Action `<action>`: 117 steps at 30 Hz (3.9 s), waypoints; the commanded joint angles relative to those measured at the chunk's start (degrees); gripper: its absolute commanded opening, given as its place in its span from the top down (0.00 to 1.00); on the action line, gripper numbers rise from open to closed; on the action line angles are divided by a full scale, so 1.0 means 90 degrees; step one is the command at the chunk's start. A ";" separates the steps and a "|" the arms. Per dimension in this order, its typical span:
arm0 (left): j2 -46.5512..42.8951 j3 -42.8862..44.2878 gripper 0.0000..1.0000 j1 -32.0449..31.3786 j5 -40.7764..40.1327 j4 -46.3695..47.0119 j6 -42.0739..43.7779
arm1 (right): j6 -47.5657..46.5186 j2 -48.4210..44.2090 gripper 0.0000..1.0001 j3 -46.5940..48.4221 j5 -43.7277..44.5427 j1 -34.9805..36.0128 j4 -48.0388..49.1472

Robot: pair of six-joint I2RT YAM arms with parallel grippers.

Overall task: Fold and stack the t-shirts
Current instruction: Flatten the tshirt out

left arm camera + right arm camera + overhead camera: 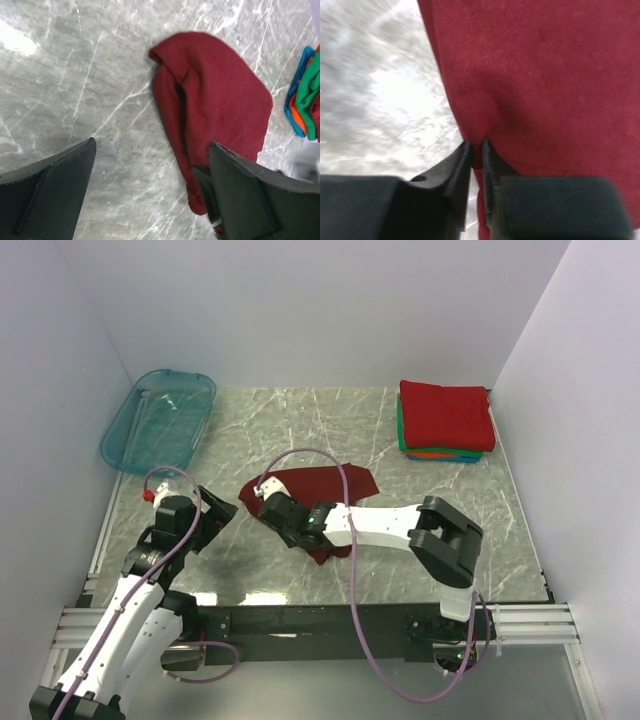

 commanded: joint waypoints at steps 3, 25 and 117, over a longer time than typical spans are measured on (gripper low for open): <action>0.0153 -0.0017 0.01 0.0025 0.0323 0.0318 0.0209 | 0.0286 -0.0868 0.90 0.0002 -0.0156 0.0037 0.0283; 0.0933 -0.0671 0.00 -0.1867 0.2169 0.2368 0.0318 | 0.1087 -0.3337 0.98 -0.1706 -0.0761 -0.2920 0.0077; 0.1071 0.7433 0.99 -0.3588 -0.3897 0.1217 0.3939 | 0.0012 -0.7723 1.00 0.2199 -0.0946 -0.4015 -0.1865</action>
